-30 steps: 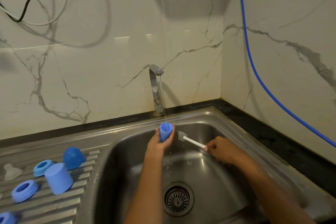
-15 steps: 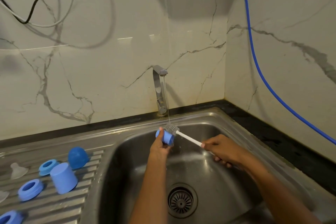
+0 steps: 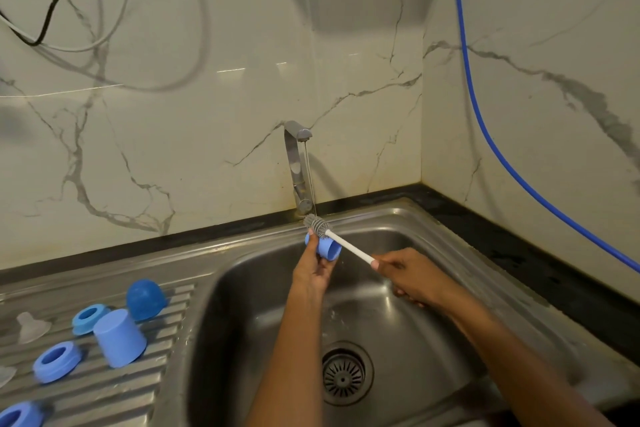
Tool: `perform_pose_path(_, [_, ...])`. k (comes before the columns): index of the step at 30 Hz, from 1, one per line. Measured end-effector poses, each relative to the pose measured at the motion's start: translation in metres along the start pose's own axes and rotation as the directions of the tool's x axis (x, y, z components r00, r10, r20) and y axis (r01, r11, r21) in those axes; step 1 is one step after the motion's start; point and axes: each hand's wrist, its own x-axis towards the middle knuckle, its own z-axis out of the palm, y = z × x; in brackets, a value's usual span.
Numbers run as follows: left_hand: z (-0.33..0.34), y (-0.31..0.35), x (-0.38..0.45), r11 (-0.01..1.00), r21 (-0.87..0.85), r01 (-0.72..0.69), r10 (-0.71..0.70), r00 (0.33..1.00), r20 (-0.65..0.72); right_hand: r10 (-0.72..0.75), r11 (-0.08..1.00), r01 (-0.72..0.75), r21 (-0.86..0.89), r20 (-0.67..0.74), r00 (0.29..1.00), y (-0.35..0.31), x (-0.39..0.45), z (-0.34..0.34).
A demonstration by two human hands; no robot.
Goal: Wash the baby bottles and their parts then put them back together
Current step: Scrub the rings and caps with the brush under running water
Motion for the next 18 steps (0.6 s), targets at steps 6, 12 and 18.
perform_pose_path(6, [-0.001,-0.006,-0.004,0.997,-0.077,0.009,-0.009,1.000,0.009,-0.002,0.999,0.001,0.034,0.011,1.000,-0.004,0.000,0.004])
perform_pose_path(12, [-0.008,0.006,0.001,0.974,-0.226,0.007,-0.011,1.000,-0.018,0.046,0.996,-0.055,0.067,0.126,0.991,-0.004,-0.003,-0.004])
perform_pose_path(18, [-0.010,0.003,0.005,0.978,-0.207,0.039,-0.043,0.999,-0.017,0.063,0.998,-0.062,-0.017,0.034,0.997,-0.001,-0.003,-0.004])
